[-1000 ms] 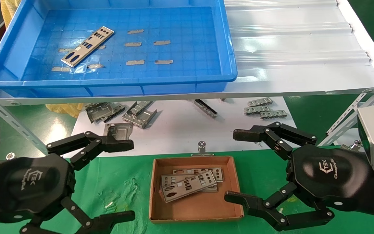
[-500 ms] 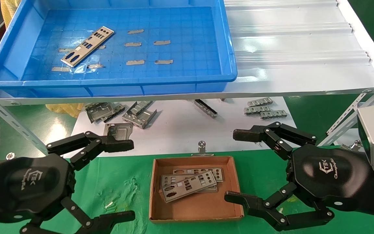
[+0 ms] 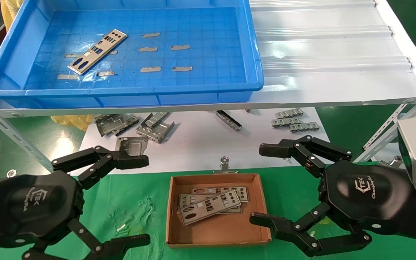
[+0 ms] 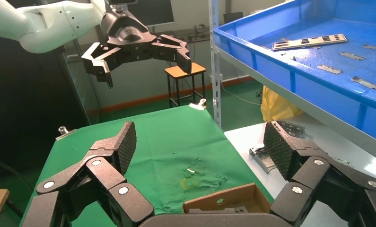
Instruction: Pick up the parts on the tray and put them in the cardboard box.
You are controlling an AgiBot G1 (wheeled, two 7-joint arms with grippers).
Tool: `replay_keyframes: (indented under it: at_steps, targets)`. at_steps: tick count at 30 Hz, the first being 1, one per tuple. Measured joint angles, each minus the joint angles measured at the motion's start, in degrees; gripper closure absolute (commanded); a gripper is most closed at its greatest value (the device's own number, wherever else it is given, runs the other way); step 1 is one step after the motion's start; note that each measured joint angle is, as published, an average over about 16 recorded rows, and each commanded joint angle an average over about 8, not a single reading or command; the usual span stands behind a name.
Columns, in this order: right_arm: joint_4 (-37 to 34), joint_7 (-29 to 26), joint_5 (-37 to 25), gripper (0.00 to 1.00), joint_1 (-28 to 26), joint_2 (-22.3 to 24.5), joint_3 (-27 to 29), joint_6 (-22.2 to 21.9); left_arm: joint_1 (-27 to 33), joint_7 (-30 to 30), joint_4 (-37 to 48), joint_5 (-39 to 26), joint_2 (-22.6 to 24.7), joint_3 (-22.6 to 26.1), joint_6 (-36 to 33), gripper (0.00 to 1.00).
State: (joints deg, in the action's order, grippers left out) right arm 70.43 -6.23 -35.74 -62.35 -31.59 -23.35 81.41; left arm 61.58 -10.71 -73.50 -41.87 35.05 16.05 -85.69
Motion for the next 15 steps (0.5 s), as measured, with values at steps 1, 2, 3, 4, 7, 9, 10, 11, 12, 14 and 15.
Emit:
replay_keyframes:
  at_steps: [1, 2, 3, 4, 7, 9, 10, 11, 12, 14, 15]
  targets:
    - [0.0, 0.0, 0.0, 0.0, 0.0, 0.0, 0.0, 0.0, 0.0, 0.0, 0.0, 0.0, 0.0, 0.0, 0.0, 0.0]
    - [0.0, 0.0, 0.0, 0.0, 0.0, 0.0, 0.0, 0.0, 0.0, 0.0, 0.0, 0.0, 0.0, 0.0, 0.0, 0.0]
    - [0.0, 0.0, 0.0, 0.0, 0.0, 0.0, 0.0, 0.0, 0.0, 0.0, 0.0, 0.0, 0.0, 0.0, 0.0, 0.0]
    - [0.0, 0.0, 0.0, 0.0, 0.0, 0.0, 0.0, 0.0, 0.0, 0.0, 0.0, 0.0, 0.0, 0.0, 0.0, 0.0]
    - [0.0, 0.0, 0.0, 0.0, 0.0, 0.0, 0.0, 0.0, 0.0, 0.0, 0.0, 0.0, 0.0, 0.0, 0.0, 0.0]
    - [0.0, 0.0, 0.0, 0.0, 0.0, 0.0, 0.0, 0.0, 0.0, 0.0, 0.0, 0.0, 0.0, 0.0, 0.0, 0.0]
    - [0.0, 0.0, 0.0, 0.0, 0.0, 0.0, 0.0, 0.0, 0.0, 0.0, 0.0, 0.0, 0.0, 0.0, 0.0, 0.0]
    - [0.0, 0.0, 0.0, 0.0, 0.0, 0.0, 0.0, 0.0, 0.0, 0.0, 0.0, 0.0, 0.0, 0.0, 0.0, 0.0]
    - [0.0, 0.0, 0.0, 0.0, 0.0, 0.0, 0.0, 0.0, 0.0, 0.0, 0.0, 0.0, 0.0, 0.0, 0.0, 0.0]
    - [0.0, 0.0, 0.0, 0.0, 0.0, 0.0, 0.0, 0.0, 0.0, 0.0, 0.0, 0.0, 0.0, 0.0, 0.0, 0.0]
    - [0.0, 0.0, 0.0, 0.0, 0.0, 0.0, 0.0, 0.0, 0.0, 0.0, 0.0, 0.0, 0.0, 0.0, 0.0, 0.0]
